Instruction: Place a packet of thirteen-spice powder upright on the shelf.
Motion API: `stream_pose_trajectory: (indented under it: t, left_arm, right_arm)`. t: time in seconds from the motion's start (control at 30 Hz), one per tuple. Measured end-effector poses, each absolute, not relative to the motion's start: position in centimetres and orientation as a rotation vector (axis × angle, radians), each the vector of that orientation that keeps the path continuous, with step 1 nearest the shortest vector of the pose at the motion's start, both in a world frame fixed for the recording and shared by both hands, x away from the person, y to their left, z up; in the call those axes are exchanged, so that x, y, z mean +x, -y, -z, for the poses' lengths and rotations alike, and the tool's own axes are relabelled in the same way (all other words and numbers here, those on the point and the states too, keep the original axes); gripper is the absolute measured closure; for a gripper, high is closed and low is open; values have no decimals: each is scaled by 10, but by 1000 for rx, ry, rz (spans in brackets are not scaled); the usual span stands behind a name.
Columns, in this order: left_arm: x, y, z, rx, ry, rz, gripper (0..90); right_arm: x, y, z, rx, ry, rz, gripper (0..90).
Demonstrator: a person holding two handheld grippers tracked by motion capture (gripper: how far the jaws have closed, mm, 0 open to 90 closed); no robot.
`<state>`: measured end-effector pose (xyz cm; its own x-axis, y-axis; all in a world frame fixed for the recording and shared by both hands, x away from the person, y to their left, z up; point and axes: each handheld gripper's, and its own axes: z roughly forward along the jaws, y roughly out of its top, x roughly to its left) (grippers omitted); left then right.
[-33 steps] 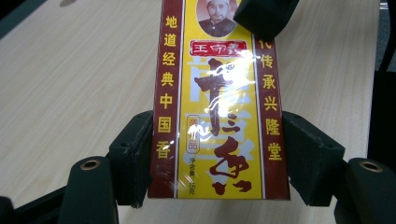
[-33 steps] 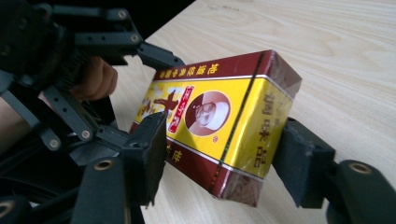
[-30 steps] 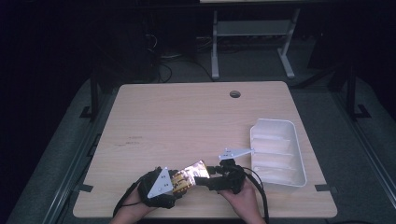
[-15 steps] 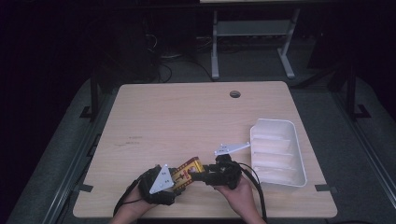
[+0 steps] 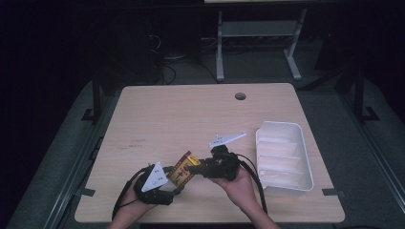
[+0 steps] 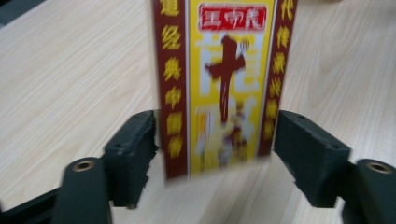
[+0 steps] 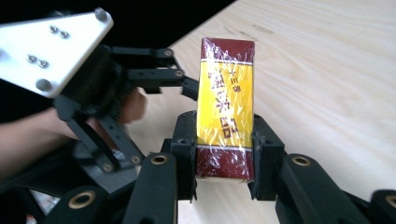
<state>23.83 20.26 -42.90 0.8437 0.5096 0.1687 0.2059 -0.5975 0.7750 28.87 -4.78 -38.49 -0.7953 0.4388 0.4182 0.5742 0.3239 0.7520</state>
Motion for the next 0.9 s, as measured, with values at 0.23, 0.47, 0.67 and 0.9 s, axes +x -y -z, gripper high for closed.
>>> stream_pose_trajectory:
  t: [0.23,0.47,0.67,0.9]
  left_arm:
    - [245,-221,428,2170,-608,-422,301]
    - [249,-231,431,2167,-655,-427,305]
    - [252,-238,430,2139,-672,-372,301]
    - [253,-241,431,2135,-675,-345,303]
  right_arm:
    - [298,52,364,-894,2618,1375,682]
    - [304,55,349,-753,2729,1265,681]
    - [310,58,340,-620,2784,1201,681]
    - [314,65,331,-531,2839,1125,681]
